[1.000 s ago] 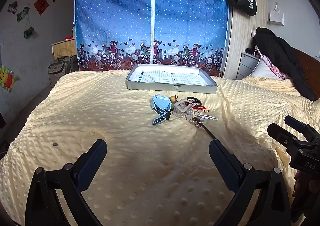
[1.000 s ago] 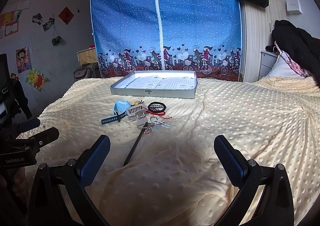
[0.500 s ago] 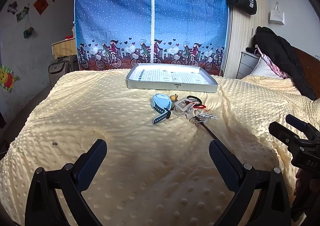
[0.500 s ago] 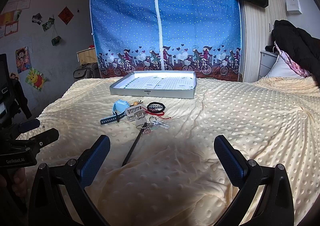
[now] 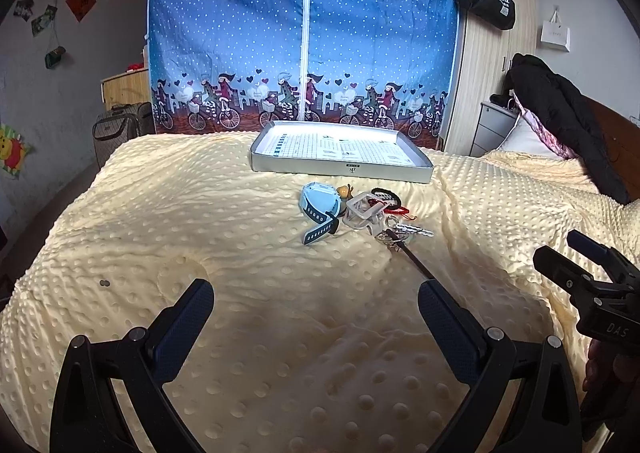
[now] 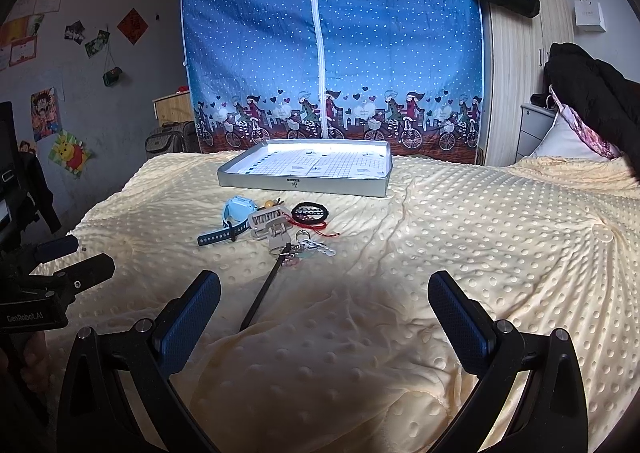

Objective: Organize jewelry

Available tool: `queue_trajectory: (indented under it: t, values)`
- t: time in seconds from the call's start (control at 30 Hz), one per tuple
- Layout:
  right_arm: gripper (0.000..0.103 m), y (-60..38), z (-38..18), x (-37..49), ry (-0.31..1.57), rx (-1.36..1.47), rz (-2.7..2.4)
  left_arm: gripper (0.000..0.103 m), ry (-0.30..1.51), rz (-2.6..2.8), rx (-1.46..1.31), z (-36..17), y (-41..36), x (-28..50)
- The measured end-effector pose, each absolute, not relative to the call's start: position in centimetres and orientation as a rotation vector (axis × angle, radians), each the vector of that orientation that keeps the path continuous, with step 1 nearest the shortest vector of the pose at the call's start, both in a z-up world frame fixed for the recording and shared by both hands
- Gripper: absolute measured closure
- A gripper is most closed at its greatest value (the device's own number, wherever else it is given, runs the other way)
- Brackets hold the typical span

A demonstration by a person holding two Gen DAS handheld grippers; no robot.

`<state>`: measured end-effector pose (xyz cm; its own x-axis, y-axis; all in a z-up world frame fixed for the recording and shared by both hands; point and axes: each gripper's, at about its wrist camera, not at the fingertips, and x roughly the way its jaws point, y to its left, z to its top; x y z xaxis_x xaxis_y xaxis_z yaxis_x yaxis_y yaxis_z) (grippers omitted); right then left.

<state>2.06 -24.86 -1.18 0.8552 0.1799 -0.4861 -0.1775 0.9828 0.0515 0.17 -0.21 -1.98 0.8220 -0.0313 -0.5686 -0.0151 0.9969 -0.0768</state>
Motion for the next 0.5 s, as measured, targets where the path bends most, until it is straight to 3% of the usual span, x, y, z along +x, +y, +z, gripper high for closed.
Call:
queue_trajectory:
  t: [0.23,0.33,0.47,0.5]
  values:
    - [0.001,-25.0,-1.3,6.3,0.640,-0.002,0.227,0.001,0.693,-0.057,-0.185,-2.0,2.4,2.2]
    - [0.002,-25.1,-1.5,8.9,0.682,-0.018,0.258,0.016,0.768,-0.084,-0.201,-2.8,2.9,4.7]
    - [0.027,-25.1,-2.0,13.0,0.735,-0.040,0.306,0.031,0.850,-0.106,-0.200,-3.5,3.1,8.8]
    - [0.029,-25.2,-2.4,14.0,0.754,-0.036,0.314,0.033,0.860,-0.113,-0.195,-3.7,3.2,9.9]
